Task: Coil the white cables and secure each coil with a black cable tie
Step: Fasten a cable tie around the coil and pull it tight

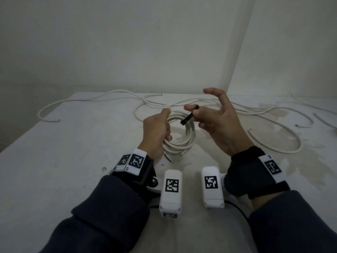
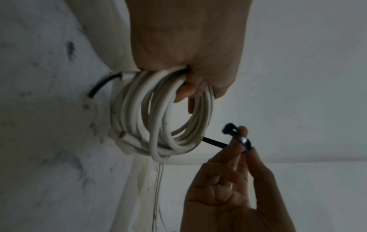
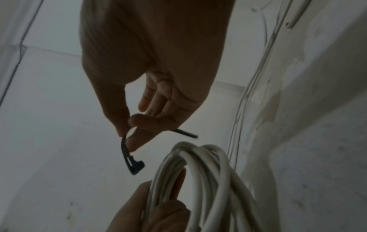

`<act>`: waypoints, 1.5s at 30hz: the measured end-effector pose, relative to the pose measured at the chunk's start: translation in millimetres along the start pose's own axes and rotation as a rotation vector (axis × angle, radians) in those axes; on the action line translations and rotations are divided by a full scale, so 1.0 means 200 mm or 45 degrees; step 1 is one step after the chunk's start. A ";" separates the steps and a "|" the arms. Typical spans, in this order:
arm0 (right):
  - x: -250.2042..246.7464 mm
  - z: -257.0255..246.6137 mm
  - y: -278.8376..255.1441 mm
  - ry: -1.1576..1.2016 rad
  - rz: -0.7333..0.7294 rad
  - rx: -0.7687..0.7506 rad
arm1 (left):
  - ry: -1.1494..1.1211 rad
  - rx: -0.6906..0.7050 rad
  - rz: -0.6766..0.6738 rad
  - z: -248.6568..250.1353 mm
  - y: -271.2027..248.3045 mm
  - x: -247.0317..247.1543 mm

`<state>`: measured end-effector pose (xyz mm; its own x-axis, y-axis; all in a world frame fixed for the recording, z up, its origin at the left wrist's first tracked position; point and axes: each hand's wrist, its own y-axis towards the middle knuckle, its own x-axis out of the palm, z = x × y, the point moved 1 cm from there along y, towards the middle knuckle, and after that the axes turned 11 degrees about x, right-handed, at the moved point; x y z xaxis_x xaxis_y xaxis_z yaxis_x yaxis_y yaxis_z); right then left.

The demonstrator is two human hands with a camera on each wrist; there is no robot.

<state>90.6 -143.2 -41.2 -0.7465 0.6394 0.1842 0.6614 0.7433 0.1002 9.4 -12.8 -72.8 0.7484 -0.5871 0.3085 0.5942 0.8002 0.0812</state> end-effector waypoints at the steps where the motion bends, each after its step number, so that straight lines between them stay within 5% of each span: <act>1: 0.00 0.01 0.00 -0.065 0.014 0.007 | 0.009 0.017 -0.010 0.00 0.00 0.00; 8: -0.01 0.05 0.03 -0.340 0.134 -0.029 | 0.041 0.056 -0.120 0.00 -0.02 0.01; 16: -0.03 0.05 0.04 -0.611 0.166 -0.192 | -0.052 -0.099 -0.210 0.00 -0.02 0.02; 27: -0.05 0.05 0.04 -0.464 0.228 -0.225 | -0.119 -0.208 -0.226 0.00 -0.03 0.01; 35: -0.10 0.07 0.05 -0.393 0.081 0.162 | -0.064 -0.189 -0.310 0.00 -0.04 0.03; 45: -0.06 0.01 0.02 -0.359 -0.034 -0.142 | 0.011 -0.205 -0.357 0.00 -0.03 0.02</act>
<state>101.3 -147.6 -44.8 -0.7441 0.6609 -0.0969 0.6336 0.7443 0.2112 8.8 -20.6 -72.2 0.5508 -0.7837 0.2870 0.8163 0.5775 0.0105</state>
